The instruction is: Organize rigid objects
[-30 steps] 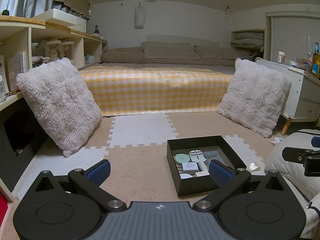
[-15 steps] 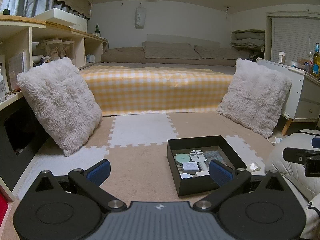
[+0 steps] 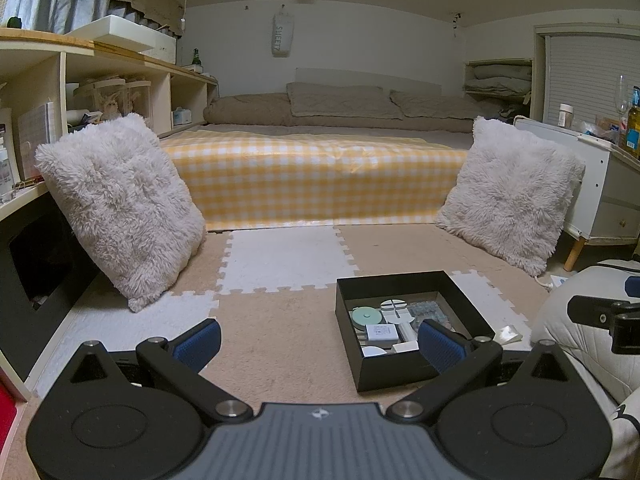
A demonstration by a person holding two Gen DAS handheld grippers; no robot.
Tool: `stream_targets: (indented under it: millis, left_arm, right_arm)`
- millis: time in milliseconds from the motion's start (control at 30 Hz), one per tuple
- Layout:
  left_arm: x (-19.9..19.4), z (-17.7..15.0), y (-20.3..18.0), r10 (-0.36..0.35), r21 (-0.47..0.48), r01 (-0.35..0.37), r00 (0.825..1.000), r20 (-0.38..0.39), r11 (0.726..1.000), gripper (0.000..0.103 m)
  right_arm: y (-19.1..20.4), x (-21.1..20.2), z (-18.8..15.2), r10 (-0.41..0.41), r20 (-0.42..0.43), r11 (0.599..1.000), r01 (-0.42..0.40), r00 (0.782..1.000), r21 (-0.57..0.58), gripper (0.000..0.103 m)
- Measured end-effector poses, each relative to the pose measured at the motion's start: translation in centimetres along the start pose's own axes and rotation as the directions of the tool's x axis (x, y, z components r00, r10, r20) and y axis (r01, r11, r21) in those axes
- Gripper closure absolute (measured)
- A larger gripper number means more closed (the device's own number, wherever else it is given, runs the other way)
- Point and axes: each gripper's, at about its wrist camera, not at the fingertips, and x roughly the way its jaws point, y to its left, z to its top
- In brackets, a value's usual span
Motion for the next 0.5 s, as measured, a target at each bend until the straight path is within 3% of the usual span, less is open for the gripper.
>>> stream_targets:
  millis: [500]
  left_arm:
    - [-0.01,-0.1,0.24,0.006,-0.009,-0.006,1.0,-0.003,1.0,0.0]
  right_arm:
    - [-0.05,-0.01,0.03,0.0,-0.001,1.0,0.0,1.0,0.001,0.0]
